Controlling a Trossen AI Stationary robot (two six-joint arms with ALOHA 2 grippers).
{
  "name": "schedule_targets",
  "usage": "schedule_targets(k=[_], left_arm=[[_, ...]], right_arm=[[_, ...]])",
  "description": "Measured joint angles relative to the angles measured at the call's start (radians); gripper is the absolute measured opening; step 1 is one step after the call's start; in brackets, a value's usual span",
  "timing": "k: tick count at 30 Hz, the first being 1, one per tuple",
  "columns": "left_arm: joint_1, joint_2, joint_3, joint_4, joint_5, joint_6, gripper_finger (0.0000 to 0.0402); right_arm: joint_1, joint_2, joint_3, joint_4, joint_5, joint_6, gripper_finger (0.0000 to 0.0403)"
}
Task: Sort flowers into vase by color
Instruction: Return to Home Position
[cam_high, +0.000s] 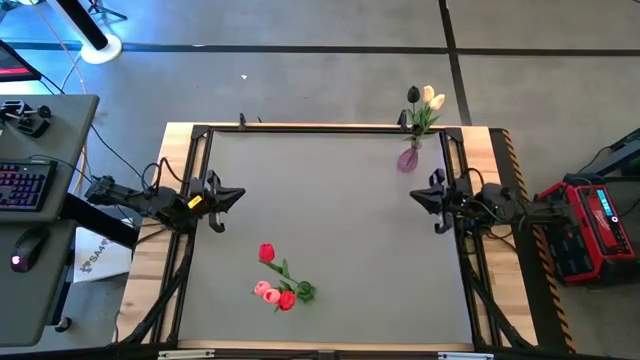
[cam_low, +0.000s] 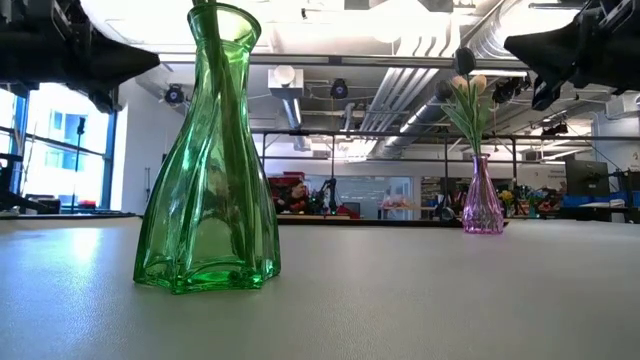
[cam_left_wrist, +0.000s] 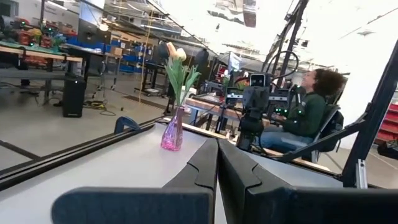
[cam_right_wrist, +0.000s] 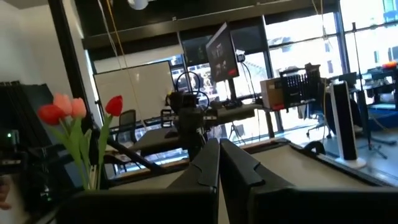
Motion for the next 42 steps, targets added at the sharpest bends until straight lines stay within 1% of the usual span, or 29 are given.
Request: schedule_targets(k=[6, 9, 14, 17, 19, 21, 23, 24, 26, 29, 36, 42], left_arm=[[0.000, 0.000, 0.014, 0.000, 0.000, 0.041, 0.0000], [0.000, 0.000, 0.015, -0.007, 0.016, 0.043, 0.0000], [0.000, 0.000, 0.015, -0.110, 0.043, -0.013, 0.0000], [0.000, 0.000, 0.015, -0.123, 0.053, -0.036, 0.0000], [0.000, 0.000, 0.015, -0.110, 0.060, -0.036, 0.0000], [0.000, 0.000, 0.015, -0.104, 0.092, -0.034, 0.0000], [-0.002, 0.000, 0.015, -0.109, 0.158, -0.017, 0.0000], [-0.004, 0.000, 0.015, -0.108, 0.184, 0.002, 0.0000], [-0.015, 0.000, 0.015, -0.108, 0.200, 0.062, 0.0000], [-0.038, 0.000, 0.015, -0.101, 0.191, 0.103, 0.0000], [-0.060, 0.000, 0.015, -0.108, 0.096, 0.124, 0.0000], [-0.060, 0.000, 0.015, -0.136, 0.103, 0.109, 0.0000]], right_arm=[[0.000, -0.007, 0.014, -0.035, -0.016, -0.030, 0.0000], [0.000, -0.006, 0.014, -0.047, -0.017, -0.025, 0.0000], [0.005, -0.006, -0.006, -0.080, -0.023, -0.009, 0.0000], [0.005, -0.005, -0.006, -0.071, -0.024, 0.014, 0.0000], [0.005, -0.005, -0.006, -0.034, -0.025, 0.026, 0.0000], [0.005, -0.006, -0.006, -0.011, -0.025, 0.013, 0.0000], [0.005, -0.006, -0.006, -0.022, -0.025, -0.002, 0.0000], [0.005, -0.006, -0.006, -0.034, -0.025, -0.014, 0.0000], [0.005, -0.007, -0.006, -0.058, -0.025, -0.023, 0.0000], [0.005, -0.006, -0.006, -0.055, -0.025, -0.017, 0.0000], [0.005, -0.007, 0.001, -0.042, -0.023, -0.051, 0.0000], [0.005, -0.006, 0.001, -0.123, -0.023, -0.029, 0.0000]])
